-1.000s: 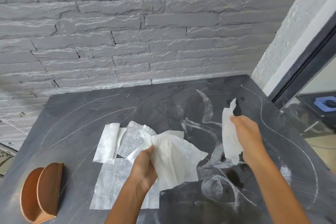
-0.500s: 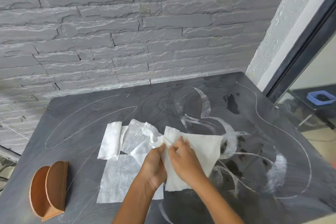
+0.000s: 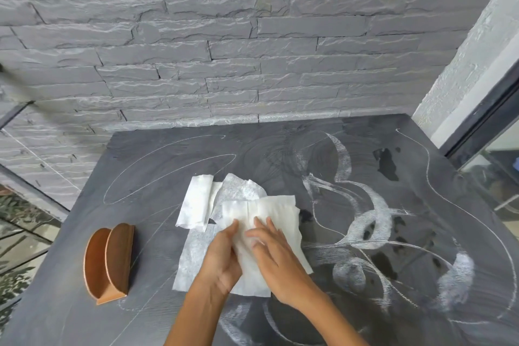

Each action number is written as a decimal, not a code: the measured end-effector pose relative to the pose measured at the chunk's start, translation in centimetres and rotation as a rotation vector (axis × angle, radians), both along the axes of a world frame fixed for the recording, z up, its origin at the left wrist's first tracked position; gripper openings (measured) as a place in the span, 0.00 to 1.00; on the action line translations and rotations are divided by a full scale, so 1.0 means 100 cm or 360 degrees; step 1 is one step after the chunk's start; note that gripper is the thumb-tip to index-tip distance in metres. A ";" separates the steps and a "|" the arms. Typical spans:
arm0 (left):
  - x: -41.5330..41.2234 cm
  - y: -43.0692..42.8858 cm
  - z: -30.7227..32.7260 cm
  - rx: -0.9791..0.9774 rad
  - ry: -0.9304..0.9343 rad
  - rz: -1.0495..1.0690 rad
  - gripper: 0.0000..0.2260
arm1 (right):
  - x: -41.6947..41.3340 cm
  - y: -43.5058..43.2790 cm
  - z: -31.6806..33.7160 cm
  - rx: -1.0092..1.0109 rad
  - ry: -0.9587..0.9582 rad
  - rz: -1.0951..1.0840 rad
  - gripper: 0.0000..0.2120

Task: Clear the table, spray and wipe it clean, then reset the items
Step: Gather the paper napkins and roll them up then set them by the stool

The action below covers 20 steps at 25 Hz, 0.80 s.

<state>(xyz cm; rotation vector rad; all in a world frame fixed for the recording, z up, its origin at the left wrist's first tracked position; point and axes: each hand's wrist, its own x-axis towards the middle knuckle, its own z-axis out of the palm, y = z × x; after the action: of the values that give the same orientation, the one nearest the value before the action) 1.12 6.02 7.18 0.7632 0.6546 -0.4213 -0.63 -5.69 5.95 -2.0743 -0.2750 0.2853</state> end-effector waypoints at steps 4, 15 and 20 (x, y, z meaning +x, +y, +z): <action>-0.007 0.044 0.002 0.0146 -0.0028 0.0274 0.16 | 0.022 -0.009 -0.023 0.0046 -0.0064 -0.0385 0.07; -0.045 0.099 0.009 0.0195 0.0082 0.0584 0.14 | 0.092 -0.034 -0.108 -0.0797 -0.0367 0.0330 0.16; -0.052 0.098 0.006 0.0143 0.0112 0.0578 0.14 | 0.099 -0.030 -0.107 -0.0701 -0.0421 0.0146 0.09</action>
<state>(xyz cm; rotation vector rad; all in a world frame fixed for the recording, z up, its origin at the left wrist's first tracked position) -4.04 15.86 7.75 0.6986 0.8645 -0.0870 9.22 -8.65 -4.77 -2.5432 -0.5039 0.1318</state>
